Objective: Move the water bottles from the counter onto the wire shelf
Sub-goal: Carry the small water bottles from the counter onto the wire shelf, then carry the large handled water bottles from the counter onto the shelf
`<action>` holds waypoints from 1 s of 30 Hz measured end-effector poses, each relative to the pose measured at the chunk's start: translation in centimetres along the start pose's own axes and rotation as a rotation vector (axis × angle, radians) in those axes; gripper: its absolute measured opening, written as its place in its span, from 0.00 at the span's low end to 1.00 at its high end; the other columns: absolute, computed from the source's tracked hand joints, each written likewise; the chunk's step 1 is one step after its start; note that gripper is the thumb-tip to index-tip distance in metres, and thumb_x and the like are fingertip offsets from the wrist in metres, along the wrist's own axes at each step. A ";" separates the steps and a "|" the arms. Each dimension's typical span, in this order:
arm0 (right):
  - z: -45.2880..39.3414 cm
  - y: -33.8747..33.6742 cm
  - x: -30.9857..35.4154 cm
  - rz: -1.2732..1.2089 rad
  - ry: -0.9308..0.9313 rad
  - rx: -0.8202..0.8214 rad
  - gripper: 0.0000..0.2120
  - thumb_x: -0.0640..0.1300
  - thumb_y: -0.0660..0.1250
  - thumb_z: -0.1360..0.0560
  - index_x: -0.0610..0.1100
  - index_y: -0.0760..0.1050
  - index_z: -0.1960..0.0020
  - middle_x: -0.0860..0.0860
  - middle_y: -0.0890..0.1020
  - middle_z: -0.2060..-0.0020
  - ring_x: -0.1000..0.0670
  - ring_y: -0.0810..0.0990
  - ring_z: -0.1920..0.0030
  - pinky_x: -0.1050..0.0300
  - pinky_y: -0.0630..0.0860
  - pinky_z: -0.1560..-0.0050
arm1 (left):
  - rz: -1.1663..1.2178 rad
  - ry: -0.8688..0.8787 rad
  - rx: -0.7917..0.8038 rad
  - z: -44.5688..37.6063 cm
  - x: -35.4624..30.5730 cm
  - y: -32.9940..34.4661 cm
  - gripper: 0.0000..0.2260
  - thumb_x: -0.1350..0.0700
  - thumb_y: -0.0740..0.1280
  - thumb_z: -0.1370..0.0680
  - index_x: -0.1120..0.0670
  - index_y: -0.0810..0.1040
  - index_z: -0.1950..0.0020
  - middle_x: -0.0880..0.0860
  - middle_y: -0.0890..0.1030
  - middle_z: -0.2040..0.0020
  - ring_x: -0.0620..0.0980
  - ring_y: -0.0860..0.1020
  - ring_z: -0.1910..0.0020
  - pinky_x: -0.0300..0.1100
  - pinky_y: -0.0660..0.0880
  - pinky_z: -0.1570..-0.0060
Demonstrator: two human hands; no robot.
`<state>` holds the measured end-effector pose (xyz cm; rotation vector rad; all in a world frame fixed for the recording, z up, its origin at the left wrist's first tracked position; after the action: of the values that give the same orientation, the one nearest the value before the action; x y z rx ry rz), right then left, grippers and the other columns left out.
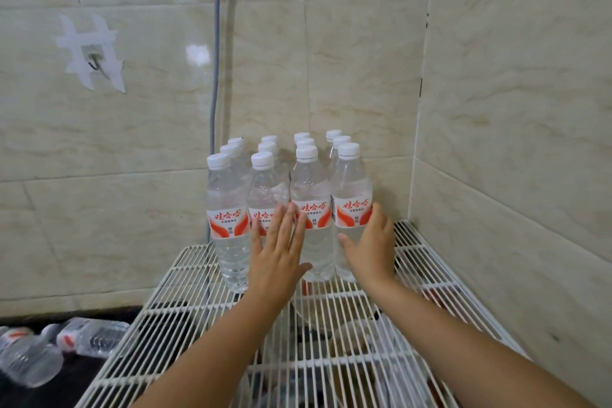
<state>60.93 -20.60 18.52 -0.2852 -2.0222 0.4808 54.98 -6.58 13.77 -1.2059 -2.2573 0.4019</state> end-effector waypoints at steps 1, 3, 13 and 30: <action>0.1 0.1 0.0 0.021 -0.007 -0.017 0.31 0.41 0.70 0.28 0.41 0.58 0.30 0.44 0.67 0.34 0.47 0.68 0.34 0.61 0.68 0.41 | 0.006 -0.005 0.008 0.0 0.0 0.0 0.62 0.37 0.74 0.43 0.58 0.38 0.25 0.56 0.34 0.25 0.53 0.35 0.25 0.55 0.36 0.29; 0.2 0.4 -0.1 0.052 -0.027 -0.045 0.30 0.41 0.70 0.28 0.40 0.60 0.31 0.44 0.68 0.36 0.48 0.69 0.36 0.64 0.66 0.46 | 0.009 -0.006 0.036 0.1 -0.2 -0.1 0.62 0.36 0.74 0.43 0.58 0.37 0.25 0.56 0.34 0.25 0.53 0.35 0.25 0.55 0.36 0.29; 0.4 -1.2 0.7 0.321 -0.026 0.011 0.37 0.49 0.70 0.29 0.38 0.55 0.29 0.40 0.63 0.32 0.43 0.66 0.34 0.55 0.70 0.40 | 0.073 0.023 0.084 -0.2 -0.3 -1.9 0.37 0.40 0.60 0.30 0.55 0.53 0.26 0.55 0.65 0.29 0.54 0.47 0.24 0.53 0.48 0.29; 23.2 12.0 20.8 0.521 -0.507 0.427 0.17 0.46 0.60 0.25 0.40 0.72 0.39 0.44 0.73 0.38 0.44 0.65 0.33 0.39 0.46 0.28 | -0.012 -0.351 0.652 24.2 26.7 -21.9 0.19 0.48 0.56 0.33 0.53 0.82 0.54 0.55 0.84 0.55 0.60 0.82 0.56 0.48 0.79 0.62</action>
<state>30.61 -6.64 19.60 -0.4607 -2.2476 1.4067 14.00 3.34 13.62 -0.8167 -2.1293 1.3085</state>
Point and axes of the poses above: each hand's wrist, its own z-axis away from the middle knuckle, its own y-axis out of the palm, x = y × z, the point moved 1 cm from there along -z, towards the middle knuckle
